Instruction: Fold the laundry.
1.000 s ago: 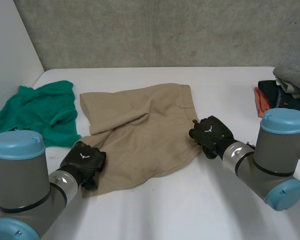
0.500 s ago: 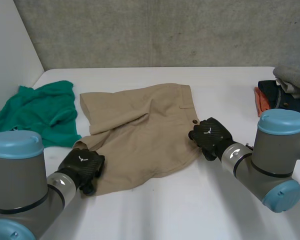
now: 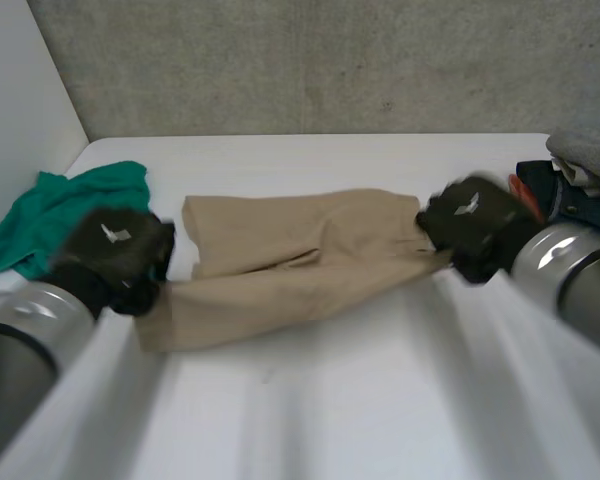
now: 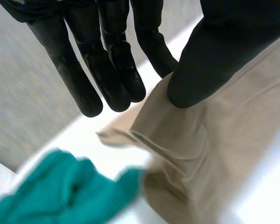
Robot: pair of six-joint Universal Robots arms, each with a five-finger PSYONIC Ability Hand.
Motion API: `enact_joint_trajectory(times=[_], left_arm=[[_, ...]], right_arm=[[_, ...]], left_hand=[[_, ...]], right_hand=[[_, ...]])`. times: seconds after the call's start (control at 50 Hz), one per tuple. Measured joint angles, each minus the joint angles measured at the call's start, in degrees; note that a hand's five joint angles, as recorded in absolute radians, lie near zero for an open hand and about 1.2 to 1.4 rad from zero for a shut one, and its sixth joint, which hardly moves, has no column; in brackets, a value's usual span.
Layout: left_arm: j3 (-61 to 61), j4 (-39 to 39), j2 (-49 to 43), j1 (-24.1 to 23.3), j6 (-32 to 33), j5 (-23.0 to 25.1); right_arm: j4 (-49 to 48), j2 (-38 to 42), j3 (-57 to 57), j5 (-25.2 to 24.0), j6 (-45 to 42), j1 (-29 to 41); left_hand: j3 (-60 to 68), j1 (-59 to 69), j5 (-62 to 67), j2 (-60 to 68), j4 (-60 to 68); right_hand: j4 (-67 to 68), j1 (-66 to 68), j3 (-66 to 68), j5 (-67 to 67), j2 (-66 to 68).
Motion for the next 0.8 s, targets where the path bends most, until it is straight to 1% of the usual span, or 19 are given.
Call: enact_joint_trajectory(times=[0.02,0.06,0.08,0.1,0.2,0.3,0.32,0.34,0.4,0.42,0.44,0.46,0.56,0.62,0.7,0.72,0.76,0.78,0.8], left_arm=[[1.41,-2.44,3.16,0.16,-0.67,0.49],[4.09,-5.73,7.69,0.48,-1.79,1.43],[4.09,-5.73,7.69,0.48,-1.79,1.43],[7.39,-8.49,11.78,0.93,-3.07,2.55],[13.67,-11.24,15.33,2.45,-5.47,4.36],[17.98,-11.75,10.53,3.38,-7.0,5.06],[19.6,-11.44,5.38,2.94,-7.33,5.02],[19.87,-11.32,4.39,2.81,-7.35,4.99],[22.18,-9.29,-4.74,1.88,-7.32,4.29],[23.54,-7.78,-9.17,1.65,-7.19,3.79],[24.05,-7.2,-10.67,1.59,-7.15,3.6],[25.73,-5.44,-14.74,1.49,-7.0,3.06],[35.6,3.03,-27.61,2.09,-6.5,1.37],[42.08,8.27,-31.41,2.92,-6.53,0.76],[49.56,16.07,-33.17,4.17,-7.08,0.01],[51.13,19.33,-32.71,4.5,-7.59,-0.28],[52.43,23.28,-31.78,4.8,-8.39,-0.58],[53.27,28.14,-30.27,5.1,-9.62,-0.89],[53.36,29.58,-29.68,5.16,-10.08,-0.91]], right_arm=[[0.77,-0.8,-0.47,0.05,-0.15,-0.2],[5.26,-6.2,-4.61,0.19,-0.63,-1.83],[5.26,-6.2,-4.61,0.19,-0.63,-1.83],[7.83,-9.58,-8.49,0.05,-0.24,-3.3],[10.58,-11.64,-14.85,-0.69,1.7,-5.36],[12.0,-7.85,-17.84,-1.27,2.8,-5.27],[12.29,-4.58,-18.29,-1.22,2.72,-4.34],[12.29,-3.6,-18.37,-1.16,2.66,-4.05],[11.64,2.41,-18.7,-0.33,2.48,-2.64],[10.78,5.28,-19.07,0.34,2.63,-2.1],[10.43,6.3,-19.22,0.6,2.71,-1.93],[9.61,8.27,-19.64,1.24,2.96,-1.58],[0.59,17.77,-25.09,6.18,5.51,0.05],[-6.57,20.43,-28.94,8.63,7.11,0.53],[-18.74,21.48,-33.15,10.8,9.56,0.84],[-22.93,21.03,-33.72,11.06,10.45,0.87],[-28.55,20.19,-34.08,11.17,11.68,0.92],[-34.73,19.14,-34.08,11.1,13.1,1.01],[-37.56,18.59,-34.0,11.02,13.76,1.06]], left_hand=[[0.0,0.0,0.0,0.0,0.0],[0.17,0.0,0.0,0.02,0.01],[0.17,0.0,0.0,0.02,0.01],[0.17,0.0,0.0,0.03,0.02],[0.18,0.0,0.0,0.04,0.02],[0.18,0.0,0.0,0.04,0.02],[0.18,0.0,0.5,0.04,0.02],[0.18,0.0,0.57,0.05,0.02],[0.2,0.0,0.8,0.12,0.03],[0.2,0.0,0.8,0.13,0.03],[0.2,0.0,0.8,0.13,0.03],[0.2,0.0,0.81,0.14,0.03],[0.22,0.0,0.8,0.16,0.04],[0.22,0.0,0.8,0.16,0.04],[0.22,0.0,0.8,0.17,0.04],[0.24,0.0,0.81,0.22,0.05],[0.24,0.0,0.81,0.22,0.05],[0.24,0.0,0.81,0.22,0.05],[0.24,0.0,0.8,0.22,0.05]], right_hand=[[0.0,0.0,0.01,0.0,0.0],[0.02,0.0,0.1,0.0,0.0],[0.02,0.0,0.1,0.0,0.0],[0.02,0.0,0.11,0.01,0.0],[0.02,0.95,0.12,0.17,0.0],[0.02,0.96,0.12,0.32,0.0],[0.02,1.37,0.12,0.49,0.0],[0.02,1.68,0.12,0.49,0.0],[0.02,2.01,0.12,0.53,0.0],[0.02,2.01,0.12,0.53,0.0],[0.02,2.01,0.12,0.54,0.0],[0.03,2.01,0.12,0.53,0.0],[0.03,2.01,0.16,0.54,0.02],[0.03,2.01,0.16,0.54,0.11],[0.04,2.01,0.19,0.54,0.14],[0.05,2.14,0.22,0.55,0.27],[0.05,3.2,0.22,0.55,0.38],[0.05,4.33,0.22,0.56,0.38],[0.05,4.33,0.22,0.56,0.38]])
